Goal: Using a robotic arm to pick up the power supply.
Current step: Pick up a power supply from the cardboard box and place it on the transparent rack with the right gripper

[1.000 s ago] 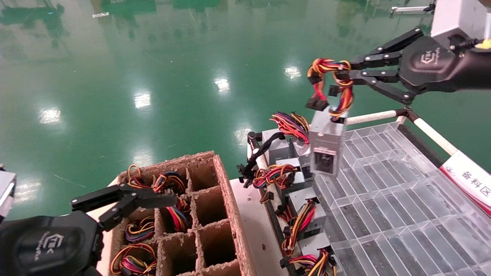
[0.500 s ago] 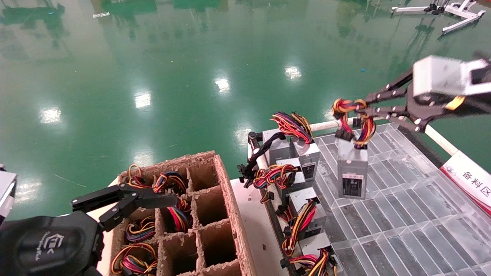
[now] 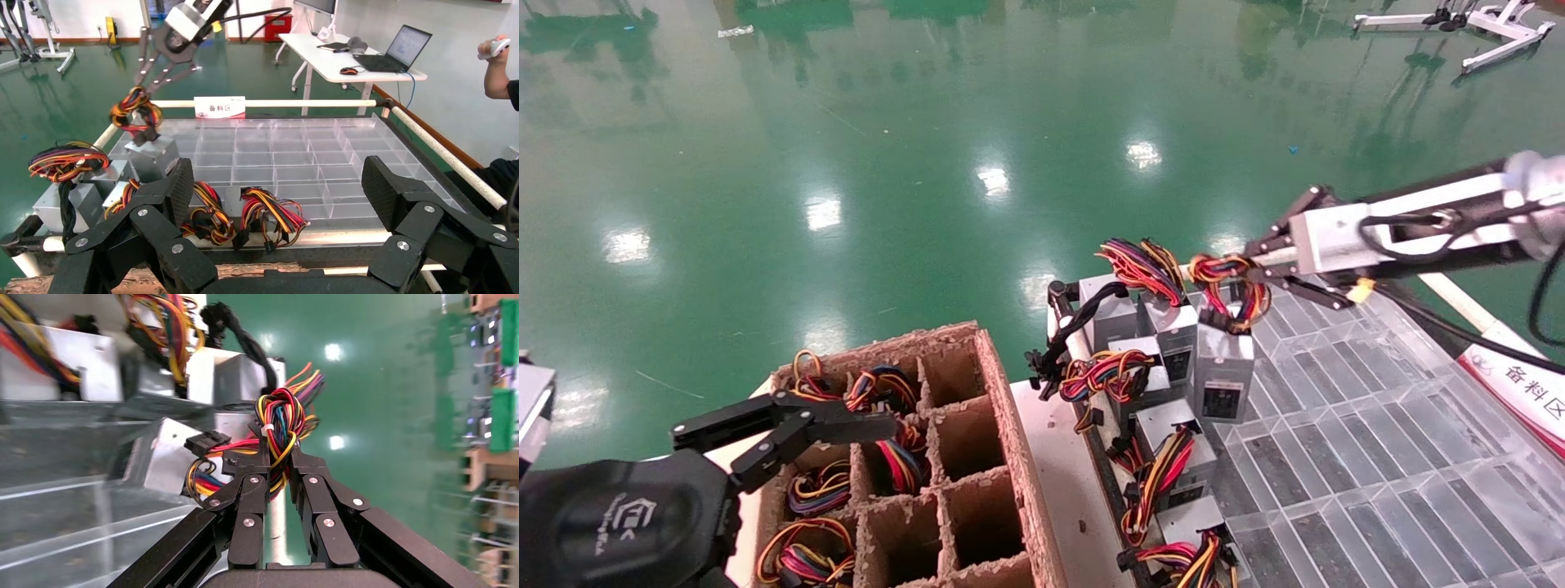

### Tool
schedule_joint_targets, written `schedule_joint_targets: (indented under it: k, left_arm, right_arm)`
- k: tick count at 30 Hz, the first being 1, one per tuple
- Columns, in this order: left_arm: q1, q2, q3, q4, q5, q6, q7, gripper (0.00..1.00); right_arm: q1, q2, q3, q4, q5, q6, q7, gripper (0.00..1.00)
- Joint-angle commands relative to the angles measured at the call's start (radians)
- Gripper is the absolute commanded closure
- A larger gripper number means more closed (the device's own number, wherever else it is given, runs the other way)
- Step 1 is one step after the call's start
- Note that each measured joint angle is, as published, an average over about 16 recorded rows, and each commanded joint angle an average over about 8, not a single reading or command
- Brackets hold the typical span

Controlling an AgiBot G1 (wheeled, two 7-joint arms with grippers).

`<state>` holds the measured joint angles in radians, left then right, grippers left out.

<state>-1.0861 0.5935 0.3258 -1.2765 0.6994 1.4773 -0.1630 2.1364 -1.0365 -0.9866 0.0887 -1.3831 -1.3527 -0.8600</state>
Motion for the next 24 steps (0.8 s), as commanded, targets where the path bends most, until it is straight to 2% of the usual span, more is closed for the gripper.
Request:
schedule_joint_targets:
  k: [1, 6, 11, 24]
  left_arm:
    - [0.0, 0.0, 0.0, 0.0, 0.0, 0.0, 0.0, 0.0]
    - [0.0, 0.0, 0.0, 0.0, 0.0, 0.0, 0.0, 0.0]
    - [0.0, 0.0, 0.0, 0.0, 0.0, 0.0, 0.0, 0.0]
    - [0.0, 0.0, 0.001, 0.0, 0.0, 0.0, 0.0, 0.0]
  right_arm:
    - [-0.004, -0.021, -0.004, -0.002, -0.007, 0.031, -0.024, 1.0]
    - [-0.017, -0.052, -0.002, -0.012, -0.006, 0.074, -0.064, 1.0]
    - [-0.028, -0.065, -0.005, -0.024, -0.009, 0.076, -0.093, 1.0]
    - [-0.011, -0.048, -0.004, -0.057, -0.007, -0.017, -0.113, 1.0]
